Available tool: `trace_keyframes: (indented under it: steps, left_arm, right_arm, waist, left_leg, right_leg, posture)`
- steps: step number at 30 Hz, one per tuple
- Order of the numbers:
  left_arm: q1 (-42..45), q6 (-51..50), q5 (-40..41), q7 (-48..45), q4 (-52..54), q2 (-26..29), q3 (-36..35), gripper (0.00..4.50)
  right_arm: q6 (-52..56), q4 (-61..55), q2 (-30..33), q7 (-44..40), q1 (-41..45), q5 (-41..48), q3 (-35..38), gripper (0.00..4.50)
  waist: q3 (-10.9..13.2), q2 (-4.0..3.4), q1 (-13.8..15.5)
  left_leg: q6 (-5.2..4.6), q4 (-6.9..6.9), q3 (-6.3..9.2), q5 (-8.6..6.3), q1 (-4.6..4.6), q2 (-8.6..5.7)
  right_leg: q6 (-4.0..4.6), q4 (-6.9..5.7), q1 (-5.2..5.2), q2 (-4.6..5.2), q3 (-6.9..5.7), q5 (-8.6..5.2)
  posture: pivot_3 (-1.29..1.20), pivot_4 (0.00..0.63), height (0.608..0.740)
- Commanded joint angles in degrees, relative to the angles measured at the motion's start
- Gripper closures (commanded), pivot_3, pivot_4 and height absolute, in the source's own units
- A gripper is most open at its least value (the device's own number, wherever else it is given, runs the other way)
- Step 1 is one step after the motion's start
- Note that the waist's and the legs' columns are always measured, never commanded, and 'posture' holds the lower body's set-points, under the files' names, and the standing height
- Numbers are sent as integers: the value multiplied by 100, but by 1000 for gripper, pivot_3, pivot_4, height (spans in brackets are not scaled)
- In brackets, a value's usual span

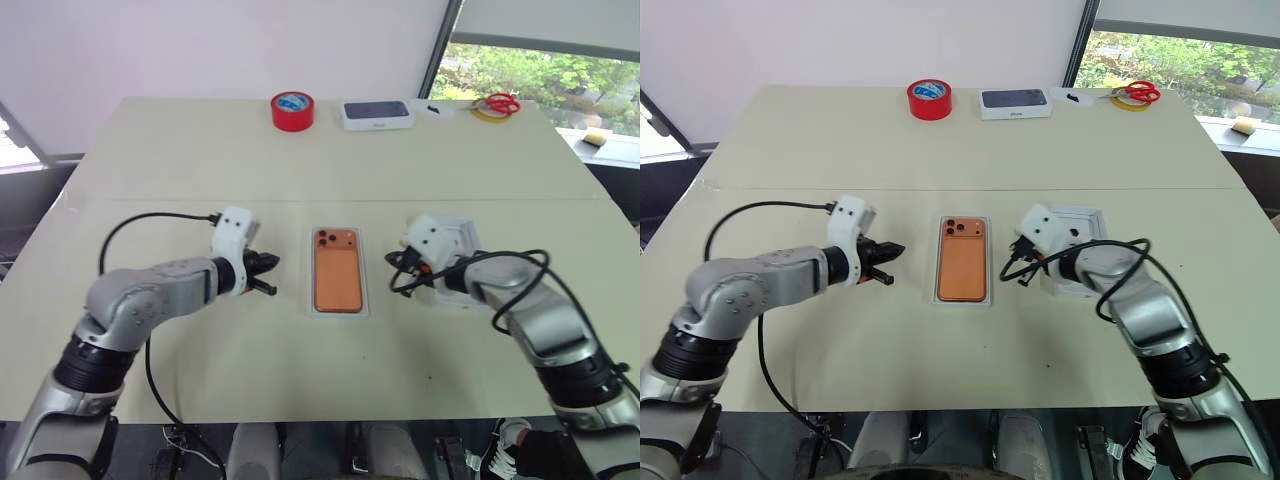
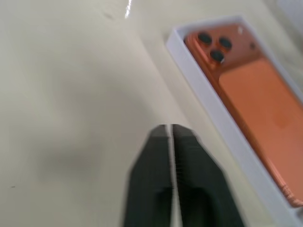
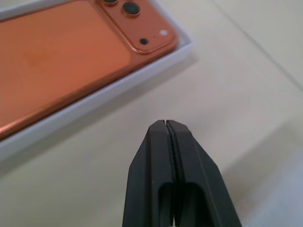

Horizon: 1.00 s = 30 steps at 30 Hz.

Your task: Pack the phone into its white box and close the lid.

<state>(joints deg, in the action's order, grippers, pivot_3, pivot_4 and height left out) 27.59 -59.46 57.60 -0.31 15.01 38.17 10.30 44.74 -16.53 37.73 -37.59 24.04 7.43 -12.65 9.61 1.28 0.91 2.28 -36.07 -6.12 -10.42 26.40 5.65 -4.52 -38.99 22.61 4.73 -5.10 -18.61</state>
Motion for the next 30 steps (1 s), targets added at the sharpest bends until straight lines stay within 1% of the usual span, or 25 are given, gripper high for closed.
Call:
trace_keyframes:
  steps: [1,3,6,14,16,22,26,30]
  left_arm:
    - [211,66,-628,-395,-85,-284,259,4475]
    - [295,47,-986,-546,-172,-431,473,4475]
    - [400,7,-1368,-792,-293,-671,615,4475]
    - [568,-115,-1940,-1553,-570,-1348,932,4475]
    - [638,-164,-2044,-1717,-686,-1549,975,4475]
    - [1082,-233,-2296,-2122,-1208,-2446,1083,4475]
    - [1295,-308,-2488,-2374,-1505,-2997,1274,4475]
    - [1371,-376,-2659,-2647,-1637,-3381,1556,4475]
  right_arm:
    - [123,-86,-210,244,148,-202,-144,4500]
    - [214,-131,-344,295,188,-238,-284,4500]
    - [294,-151,-428,326,245,-346,-447,4500]
    - [444,-424,-333,212,171,-377,-590,4500]
    - [457,-525,-195,137,96,-403,-583,4500]
    - [505,-897,334,-113,-286,-325,-328,4500]
    - [634,-1197,703,-246,-661,-224,53,4500]
    - [713,-1531,1093,-382,-1239,-129,532,4500]
  waist:
    - [1,1,-12]
    - [1,1,-18]
    - [0,0,-23]
    - [-1,-1,1]
    - [-1,-1,26]
    - [-2,-2,158]
    - [-2,-2,178]
    - [-2,-2,152]
  left_leg:
    - [0,-2,0,0,2,0]
    - [-1,-2,0,0,1,0]
    - [0,-1,-1,1,0,2]
    - [-2,-7,1,0,-2,0]
    - [-3,-9,3,0,-2,0]
    - [-9,-16,3,-4,-1,-3]
    - [-16,-20,3,-8,0,-8]
    - [-16,-18,5,-8,0,-9]
  right_leg:
    - [0,0,1,0,0,0]
    - [-1,-1,1,-1,0,0]
    - [-1,-4,3,-3,0,0]
    - [-2,-4,-5,-1,-2,0]
    - [-2,-4,-7,-1,-3,0]
    - [-3,-2,-11,1,-4,0]
    - [-4,1,-16,5,-5,0]
    - [-5,1,-17,6,-5,-1]
  posture:
    - [0,150,730]
    - [0,150,730]
    - [0,150,730]
    - [0,150,730]
    - [0,150,730]
    - [0,150,730]
    - [0,150,730]
    - [0,150,730]
